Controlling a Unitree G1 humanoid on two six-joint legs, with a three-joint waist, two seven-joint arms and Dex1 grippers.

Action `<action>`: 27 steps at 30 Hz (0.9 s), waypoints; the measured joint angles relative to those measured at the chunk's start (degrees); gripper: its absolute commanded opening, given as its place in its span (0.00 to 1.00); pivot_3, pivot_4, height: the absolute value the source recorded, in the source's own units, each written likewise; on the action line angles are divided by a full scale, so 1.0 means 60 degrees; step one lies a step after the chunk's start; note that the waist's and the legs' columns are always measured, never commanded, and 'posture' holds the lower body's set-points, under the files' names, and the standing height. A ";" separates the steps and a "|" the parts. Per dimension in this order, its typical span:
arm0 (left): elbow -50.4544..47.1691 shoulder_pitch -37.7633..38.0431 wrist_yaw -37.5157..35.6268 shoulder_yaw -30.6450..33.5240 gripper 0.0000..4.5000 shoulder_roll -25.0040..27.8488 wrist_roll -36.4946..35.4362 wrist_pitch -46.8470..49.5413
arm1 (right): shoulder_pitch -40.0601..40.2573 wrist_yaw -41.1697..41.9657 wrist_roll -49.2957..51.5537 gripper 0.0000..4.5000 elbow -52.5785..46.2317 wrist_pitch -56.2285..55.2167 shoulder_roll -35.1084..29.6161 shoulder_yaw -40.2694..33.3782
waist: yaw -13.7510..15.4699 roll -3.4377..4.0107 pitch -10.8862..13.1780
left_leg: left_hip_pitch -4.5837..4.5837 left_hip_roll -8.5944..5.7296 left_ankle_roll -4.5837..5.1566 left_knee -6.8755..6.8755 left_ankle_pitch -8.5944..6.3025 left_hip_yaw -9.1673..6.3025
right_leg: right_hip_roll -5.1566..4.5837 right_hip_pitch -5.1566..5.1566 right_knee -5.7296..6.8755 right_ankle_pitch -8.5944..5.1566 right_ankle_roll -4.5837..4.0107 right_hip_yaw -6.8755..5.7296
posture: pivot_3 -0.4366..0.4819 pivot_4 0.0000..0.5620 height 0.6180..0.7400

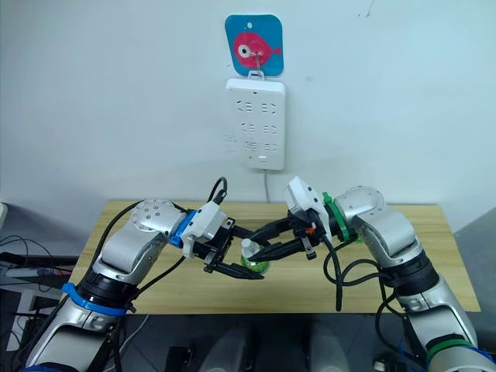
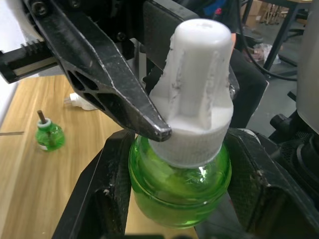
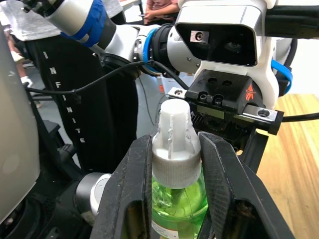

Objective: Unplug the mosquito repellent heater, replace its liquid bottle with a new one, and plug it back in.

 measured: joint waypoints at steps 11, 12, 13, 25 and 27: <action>0.0784 0.0064 0.1081 0.0269 0.50 -0.0131 0.0314 0.0090 | 0.1005 -0.0769 -0.0123 1.00 -0.0306 -0.0299 -0.1184 -0.1259 | 0.0008 0.0000 0.0000 | 0.0000 0.0006 0.0000 -0.0001 0.0000 0.0005 | -0.0005 -0.0006 0.0003 0.0000 0.0000 0.0002 | 0.55 0.36 1.00; 0.0819 0.0064 0.1261 0.0290 0.50 -0.0208 0.0344 0.0090 | 0.1152 -0.1227 -0.0286 1.00 -0.0461 -0.0298 -0.1110 -0.1365 | 0.0006 -0.0001 0.0000 | 0.0001 0.0009 0.0000 0.0000 0.0000 0.0005 | -0.0005 -0.0006 0.0010 0.0000 0.0000 0.0002 | 0.54 0.36 1.00; 0.0874 0.0065 0.1425 0.0314 0.50 -0.0280 0.0372 0.0090 | 0.1261 -0.1699 -0.0439 1.00 -0.0596 -0.0298 -0.0988 -0.1426 | 0.0006 0.0000 0.0000 | 0.0002 0.0009 0.0000 0.0000 0.0000 0.0006 | -0.0005 -0.0006 0.0010 0.0000 0.0000 0.0002 | 0.54 0.36 1.00; 0.1498 -0.0249 0.2253 0.0476 0.50 -0.0701 0.0455 0.0084 | 0.1508 -0.5360 -0.1278 1.00 -0.1980 0.0477 0.0827 -0.0880 | -0.0085 -0.0001 0.0000 | -0.0008 -0.0004 -0.0001 0.0005 0.0000 0.0028 | -0.0011 -0.0069 0.0100 0.0000 0.0000 0.0020 | 0.51 0.36 1.00; 0.1605 -0.0348 0.2253 0.0472 0.50 -0.0747 0.0480 0.0066 | 0.1506 -0.5554 -0.1436 1.00 -0.1974 0.0474 0.0966 -0.0737 | -0.0109 -0.0001 0.0000 | -0.0008 -0.0004 -0.0001 0.0005 0.0000 0.0030 | -0.0010 -0.0072 0.0103 0.0000 0.0000 0.0018 | 0.51 0.36 1.00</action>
